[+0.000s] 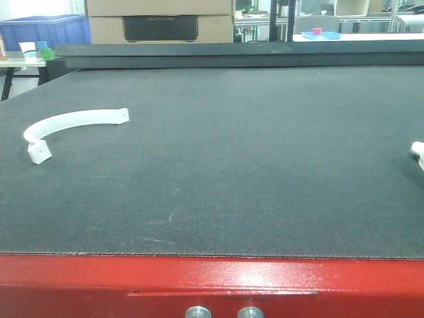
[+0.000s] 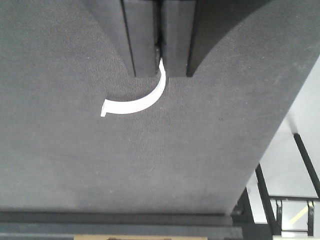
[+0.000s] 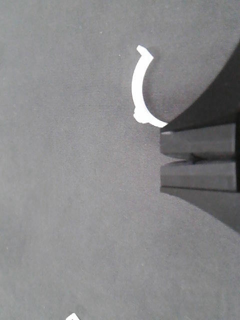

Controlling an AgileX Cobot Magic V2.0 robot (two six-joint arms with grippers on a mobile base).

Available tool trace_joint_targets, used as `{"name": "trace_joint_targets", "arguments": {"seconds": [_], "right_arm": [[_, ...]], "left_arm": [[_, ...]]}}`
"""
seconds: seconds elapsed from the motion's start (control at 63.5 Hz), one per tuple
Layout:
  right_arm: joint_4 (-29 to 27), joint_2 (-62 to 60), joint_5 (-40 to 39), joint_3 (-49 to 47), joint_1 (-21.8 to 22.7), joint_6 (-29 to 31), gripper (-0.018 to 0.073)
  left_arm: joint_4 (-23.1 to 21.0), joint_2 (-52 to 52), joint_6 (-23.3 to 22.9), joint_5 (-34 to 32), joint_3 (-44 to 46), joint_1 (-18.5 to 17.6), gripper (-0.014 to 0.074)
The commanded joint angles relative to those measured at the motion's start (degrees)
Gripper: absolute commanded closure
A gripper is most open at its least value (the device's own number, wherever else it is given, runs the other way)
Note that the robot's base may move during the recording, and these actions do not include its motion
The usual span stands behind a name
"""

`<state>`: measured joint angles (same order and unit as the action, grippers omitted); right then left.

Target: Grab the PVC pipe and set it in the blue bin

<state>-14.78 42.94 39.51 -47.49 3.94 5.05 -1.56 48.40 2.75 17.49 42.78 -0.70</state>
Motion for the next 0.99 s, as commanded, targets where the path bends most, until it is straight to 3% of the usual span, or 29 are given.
{"name": "trace_joint_targets", "arguments": {"seconds": [0.0,0.095,0.362,0.678,0.756,0.977], "right_arm": [[-0.3,-0.2,-5.5,-0.5,0.0,0.1,0.0721],[-0.7,-0.2,-9.0,-0.5,0.0,0.1,0.0721],[-2.6,-0.2,-7.0,-0.5,0.0,0.1,0.0721],[-2.6,3.9,-7.3,-0.5,0.0,2.1,0.0712],[-2.6,6.4,-7.0,-0.5,0.0,4.1,0.064],[-2.7,12.9,-6.6,-0.5,0.0,4.1,0.031]], "left_arm": [[-0.7,0.8,-0.5,-2.3,0.8,0.0,0.0707],[-0.7,0.8,-0.5,-3.1,0.8,0.0,0.0707],[2.4,0.8,-0.2,-2.1,0.8,0.0,0.0707],[2.5,3.5,-0.2,-1.9,0.9,0.0,0.0707],[2.5,5.2,-0.2,-1.6,0.9,0.0,0.0703],[1.9,9.7,-0.2,1.5,0.9,0.0,0.0574]]}}
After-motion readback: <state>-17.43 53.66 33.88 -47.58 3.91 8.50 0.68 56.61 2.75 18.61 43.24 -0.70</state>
